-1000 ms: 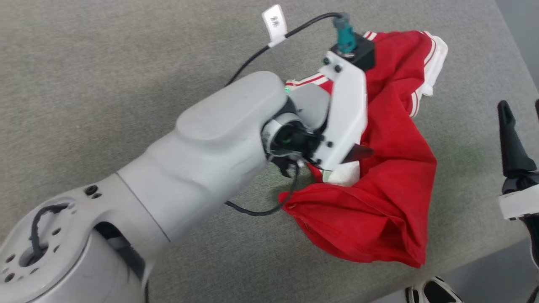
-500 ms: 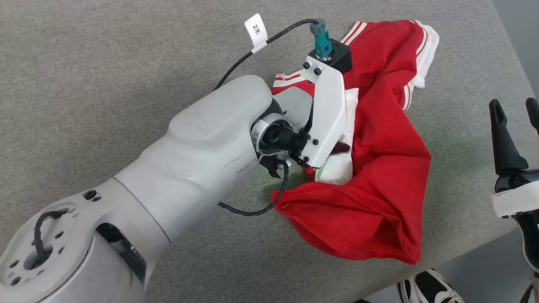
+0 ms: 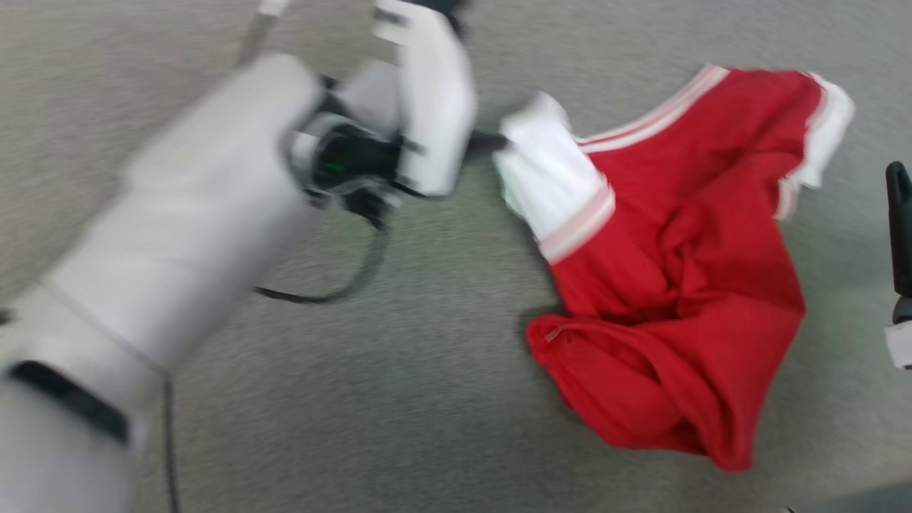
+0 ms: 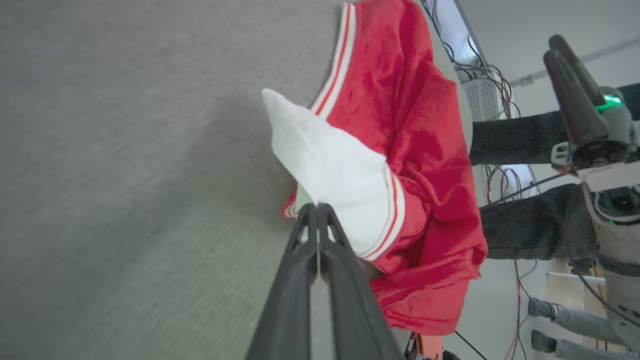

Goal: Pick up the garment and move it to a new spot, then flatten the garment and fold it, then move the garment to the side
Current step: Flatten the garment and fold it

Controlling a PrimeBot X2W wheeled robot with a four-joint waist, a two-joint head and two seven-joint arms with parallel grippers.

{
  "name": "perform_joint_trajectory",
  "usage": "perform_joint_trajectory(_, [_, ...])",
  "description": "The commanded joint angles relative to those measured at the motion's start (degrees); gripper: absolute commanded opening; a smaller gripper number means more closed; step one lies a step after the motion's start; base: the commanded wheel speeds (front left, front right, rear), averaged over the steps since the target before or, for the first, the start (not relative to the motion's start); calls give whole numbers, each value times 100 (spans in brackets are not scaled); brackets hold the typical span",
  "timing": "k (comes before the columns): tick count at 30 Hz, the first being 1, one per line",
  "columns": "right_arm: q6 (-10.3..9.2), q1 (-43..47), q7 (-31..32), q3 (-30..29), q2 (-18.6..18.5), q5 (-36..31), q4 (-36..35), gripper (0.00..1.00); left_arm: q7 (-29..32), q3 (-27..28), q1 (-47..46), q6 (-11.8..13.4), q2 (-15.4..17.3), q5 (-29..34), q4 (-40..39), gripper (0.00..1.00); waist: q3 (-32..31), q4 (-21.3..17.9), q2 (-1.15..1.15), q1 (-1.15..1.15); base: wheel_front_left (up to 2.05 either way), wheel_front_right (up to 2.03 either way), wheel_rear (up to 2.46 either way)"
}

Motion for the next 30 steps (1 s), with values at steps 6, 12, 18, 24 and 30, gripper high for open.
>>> perform_joint_trajectory(6, [0,83,391,-110,-147,-93,-358,100,-316,289,186,-24,953,-32,-100,0,-399,933,0,0,0,0,0])
perform_joint_trajectory(12, [0,64,757,-174,-221,-125,-661,100,-690,322,467,3,1514,141,116,0,-517,1330,0,0,0,0,0])
perform_joint_trajectory(18, [0,124,1005,-203,-224,-136,-833,100,-1626,548,573,-8,1802,360,258,0,-584,1500,0,0,0,0,0])
perform_joint_trajectory(24, [0,139,1152,-155,-229,-121,-958,100,-1811,277,756,-14,1850,723,606,0,-596,1480,0,0,0,0,0])
perform_joint_trajectory(30, [0,191,1188,-125,-199,-92,-976,100,-1602,-56,1085,135,1893,910,1311,0,-526,1323,0,0,0,0,0])
